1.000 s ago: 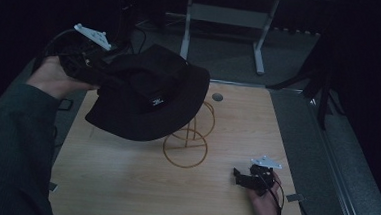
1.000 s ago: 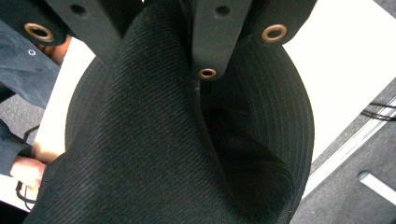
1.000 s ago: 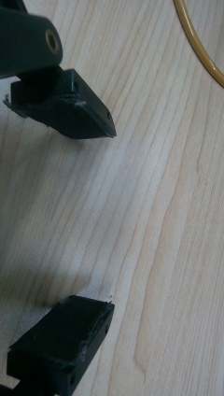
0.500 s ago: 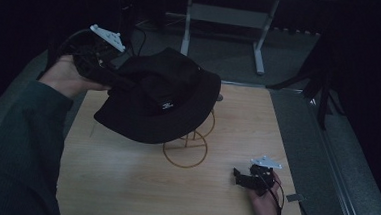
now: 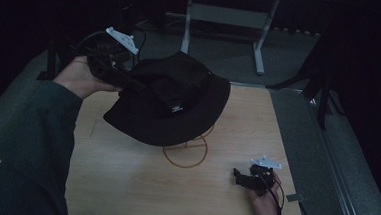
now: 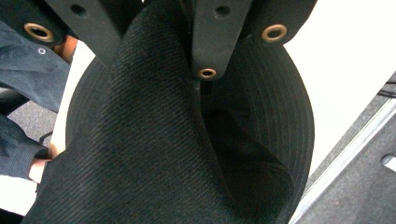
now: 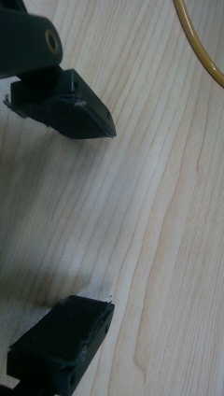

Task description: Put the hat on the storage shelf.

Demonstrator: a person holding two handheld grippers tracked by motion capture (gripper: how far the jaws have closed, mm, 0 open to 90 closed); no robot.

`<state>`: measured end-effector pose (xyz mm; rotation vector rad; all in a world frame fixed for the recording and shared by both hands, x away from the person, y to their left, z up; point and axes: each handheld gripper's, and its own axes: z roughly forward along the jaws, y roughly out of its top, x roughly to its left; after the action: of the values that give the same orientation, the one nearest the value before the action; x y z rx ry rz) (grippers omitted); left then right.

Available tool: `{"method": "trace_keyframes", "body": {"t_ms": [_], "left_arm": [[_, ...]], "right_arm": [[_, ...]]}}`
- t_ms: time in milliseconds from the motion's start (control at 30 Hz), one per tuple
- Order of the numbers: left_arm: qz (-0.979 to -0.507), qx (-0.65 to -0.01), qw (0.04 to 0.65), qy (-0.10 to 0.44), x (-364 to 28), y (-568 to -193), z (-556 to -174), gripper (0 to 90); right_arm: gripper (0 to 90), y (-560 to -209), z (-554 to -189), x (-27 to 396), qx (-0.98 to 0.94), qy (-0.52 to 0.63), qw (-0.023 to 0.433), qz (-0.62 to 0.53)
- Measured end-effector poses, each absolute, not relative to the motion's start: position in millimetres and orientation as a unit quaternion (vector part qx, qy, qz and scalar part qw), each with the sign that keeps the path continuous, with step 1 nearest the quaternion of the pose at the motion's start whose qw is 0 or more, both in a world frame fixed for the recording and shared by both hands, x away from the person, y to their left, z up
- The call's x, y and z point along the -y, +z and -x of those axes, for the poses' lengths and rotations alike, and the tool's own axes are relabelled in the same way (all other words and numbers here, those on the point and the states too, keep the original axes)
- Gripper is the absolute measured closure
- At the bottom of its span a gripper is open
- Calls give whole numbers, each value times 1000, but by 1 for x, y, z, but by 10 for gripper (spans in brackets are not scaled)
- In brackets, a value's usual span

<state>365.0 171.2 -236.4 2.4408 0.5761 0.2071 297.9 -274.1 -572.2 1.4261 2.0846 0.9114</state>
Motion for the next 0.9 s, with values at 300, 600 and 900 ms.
{"method": "trace_keyframes", "body": {"t_ms": [300, 600, 900], "left_arm": [[-925, -211, 306, 73, -154, -238, -370, 875], [-928, -210, 299, 67, -135, -244, -378, 875], [-931, -215, 290, 62, -114, -252, -388, 873]], "right_arm": [[134, -572, -298, 274, -756, 330, 226, -517], [134, -572, -298, 274, -757, 330, 226, -517], [134, -572, -298, 274, -757, 330, 226, -517]]}}
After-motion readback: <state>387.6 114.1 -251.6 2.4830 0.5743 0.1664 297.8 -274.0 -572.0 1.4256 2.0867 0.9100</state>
